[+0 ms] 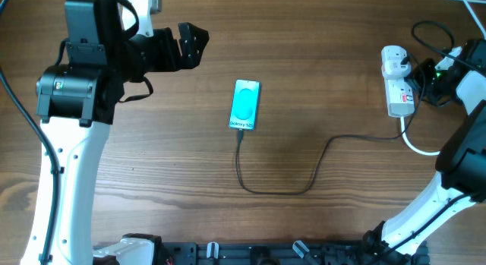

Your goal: Plug charger to phone and switch on socket

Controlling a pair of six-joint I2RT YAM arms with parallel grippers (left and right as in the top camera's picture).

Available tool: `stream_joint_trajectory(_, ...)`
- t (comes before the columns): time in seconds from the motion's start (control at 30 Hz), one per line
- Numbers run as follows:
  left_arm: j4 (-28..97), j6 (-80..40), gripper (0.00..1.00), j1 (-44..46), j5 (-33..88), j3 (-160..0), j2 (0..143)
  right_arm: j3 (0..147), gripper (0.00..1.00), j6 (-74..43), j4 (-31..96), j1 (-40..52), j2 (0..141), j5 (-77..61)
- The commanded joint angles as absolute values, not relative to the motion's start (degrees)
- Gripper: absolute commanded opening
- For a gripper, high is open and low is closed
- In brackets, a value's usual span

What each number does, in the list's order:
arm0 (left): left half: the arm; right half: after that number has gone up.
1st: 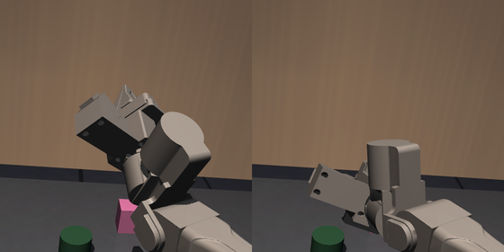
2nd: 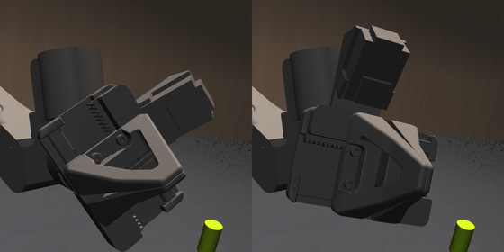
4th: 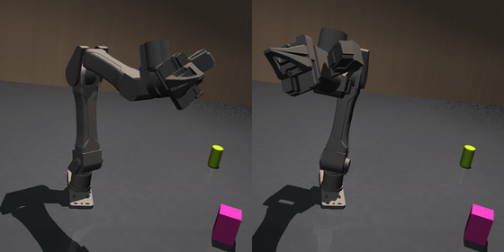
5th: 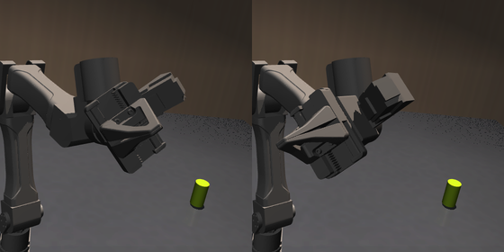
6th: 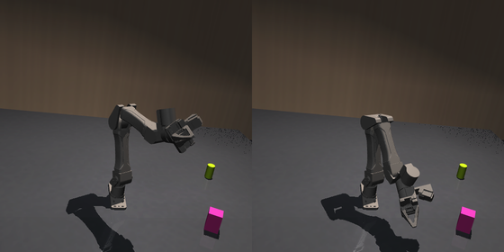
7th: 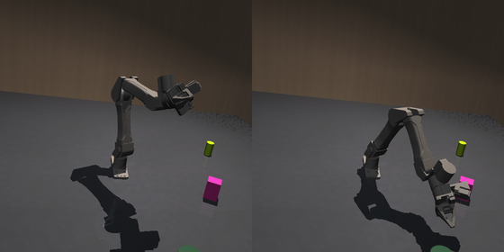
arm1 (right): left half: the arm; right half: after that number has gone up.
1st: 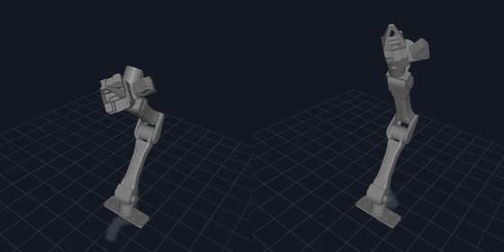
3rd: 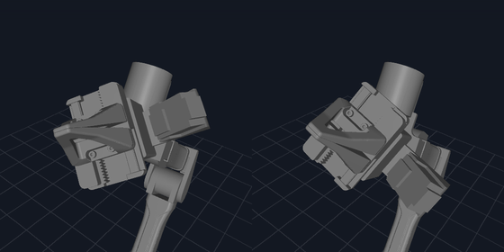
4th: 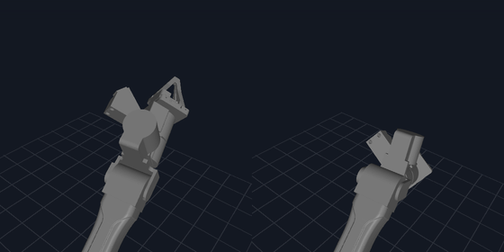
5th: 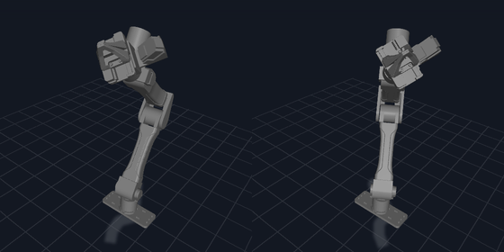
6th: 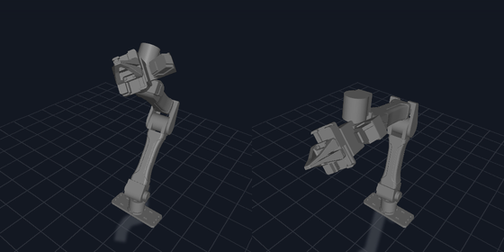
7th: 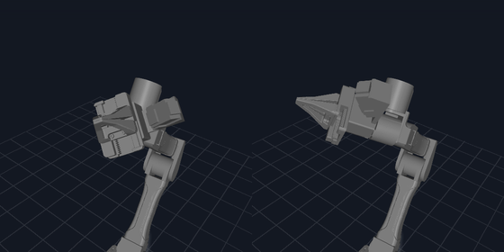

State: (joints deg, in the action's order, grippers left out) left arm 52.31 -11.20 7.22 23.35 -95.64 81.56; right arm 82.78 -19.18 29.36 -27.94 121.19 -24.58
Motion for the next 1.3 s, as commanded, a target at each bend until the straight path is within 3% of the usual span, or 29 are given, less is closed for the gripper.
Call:
stream_joint_trajectory(0.0, 52.21, -10.70, 1.00, 6.85, 22.63, -95.85, 81.60, 80.12, 0.04, -20.29, 29.67, -27.29, 123.55, -24.97)
stream_joint_trajectory(0.23, 52.21, -10.70, 1.00, 6.85, 22.63, -95.85, 81.60, 84.75, 0.04, -26.11, 32.42, -37.08, 120.46, -26.39)
stream_joint_trajectory(0.43, 52.21, -10.70, 1.00, 6.85, 22.61, -95.85, 81.60, 84.75, 0.04, -21.58, 32.23, -39.18, 103.42, -36.53)
stream_joint_trajectory(0.67, 52.21, -10.70, 1.00, 6.85, 22.63, -95.85, 81.60, 84.75, 0.08, -11.53, 38.09, -31.77, 79.46, -45.30)
stream_joint_trajectory(0.87, 52.21, -10.70, 1.00, 6.85, 22.63, -95.85, 81.60, 84.75, 0.09, -4.51, 56.27, -18.90, 64.34, -43.24)
stream_joint_trajectory(1.0, 52.21, -10.70, 1.00, 6.85, 22.63, -95.85, 81.60, 84.75, 0.11, -4.43, 69.95, -17.30, 58.50, -36.69)
stream_joint_trajectory(1.03, 52.21, -10.70, 1.00, 6.85, 22.63, -95.85, 81.60, 84.75, 0.13, -4.47, 71.90, -17.30, 57.63, -34.92)
stream_joint_trajectory(1.1, 52.21, -10.70, 1.00, 6.85, 22.63, -95.85, 81.60, 84.75, 0.45, -4.71, 77.82, -17.30, 55.72, -32.10)
stream_joint_trajectory(1.17, 52.21, -10.70, 1.00, 6.85, 22.61, -95.85, 81.60, 84.75, 1.00, -4.64, 82.81, -17.30, 55.24, -31.86)
stream_joint_trajectory(1.27, 52.21, -10.70, 1.00, 6.85, 22.63, -95.85, 81.60, 84.75, 1.00, -4.69, 85.36, -17.30, 55.40, -31.90)
